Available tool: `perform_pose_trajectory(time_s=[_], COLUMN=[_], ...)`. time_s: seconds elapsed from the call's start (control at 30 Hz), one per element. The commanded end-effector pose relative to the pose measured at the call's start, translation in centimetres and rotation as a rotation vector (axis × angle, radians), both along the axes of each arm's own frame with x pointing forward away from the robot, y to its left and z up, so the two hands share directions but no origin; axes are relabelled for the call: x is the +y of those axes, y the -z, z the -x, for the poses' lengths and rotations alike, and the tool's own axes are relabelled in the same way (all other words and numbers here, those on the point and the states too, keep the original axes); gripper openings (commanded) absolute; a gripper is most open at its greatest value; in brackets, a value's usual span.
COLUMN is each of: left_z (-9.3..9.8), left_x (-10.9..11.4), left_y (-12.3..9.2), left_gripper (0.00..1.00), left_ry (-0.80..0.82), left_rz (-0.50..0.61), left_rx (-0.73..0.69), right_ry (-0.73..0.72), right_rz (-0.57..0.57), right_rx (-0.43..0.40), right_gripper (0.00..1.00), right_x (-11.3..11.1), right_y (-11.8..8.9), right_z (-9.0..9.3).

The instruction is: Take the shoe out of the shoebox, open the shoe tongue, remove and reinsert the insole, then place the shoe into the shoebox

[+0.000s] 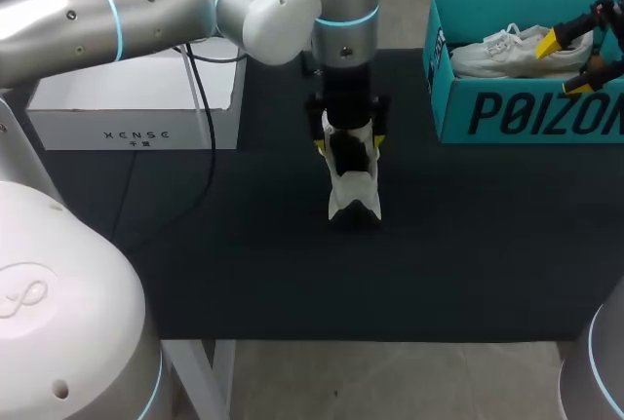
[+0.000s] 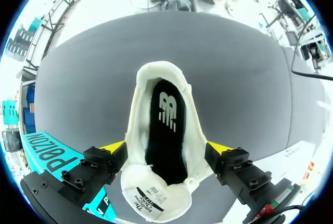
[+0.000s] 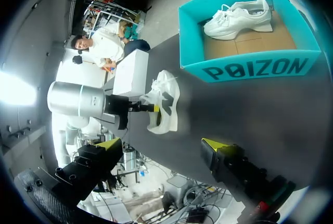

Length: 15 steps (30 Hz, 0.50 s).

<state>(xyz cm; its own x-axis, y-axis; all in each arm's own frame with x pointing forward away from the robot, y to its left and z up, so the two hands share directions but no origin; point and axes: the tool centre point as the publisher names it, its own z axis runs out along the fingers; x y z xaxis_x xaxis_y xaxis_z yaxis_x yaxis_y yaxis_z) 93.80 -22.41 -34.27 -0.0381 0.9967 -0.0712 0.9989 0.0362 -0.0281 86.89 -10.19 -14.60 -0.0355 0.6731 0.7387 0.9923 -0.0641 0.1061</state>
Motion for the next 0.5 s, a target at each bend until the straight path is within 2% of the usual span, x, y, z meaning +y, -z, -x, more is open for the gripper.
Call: perform_pose_trajectory(time_s=[0.03,0.5], left_z=[-0.1,-1.9], left_x=[0.2,0.1], left_y=[0.0,0.2], left_gripper=[1.00,1.00], left_ry=[-0.009,-0.045], left_rz=[0.000,-0.019], left_rx=[-0.005,-0.006], right_ry=[0.000,0.000], right_rz=[0.003,0.003], right_rx=[0.002,0.002], right_gripper=[1.00,1.00], right_x=[0.0,0.0], right_y=[0.0,0.0], right_z=[0.0,0.0])
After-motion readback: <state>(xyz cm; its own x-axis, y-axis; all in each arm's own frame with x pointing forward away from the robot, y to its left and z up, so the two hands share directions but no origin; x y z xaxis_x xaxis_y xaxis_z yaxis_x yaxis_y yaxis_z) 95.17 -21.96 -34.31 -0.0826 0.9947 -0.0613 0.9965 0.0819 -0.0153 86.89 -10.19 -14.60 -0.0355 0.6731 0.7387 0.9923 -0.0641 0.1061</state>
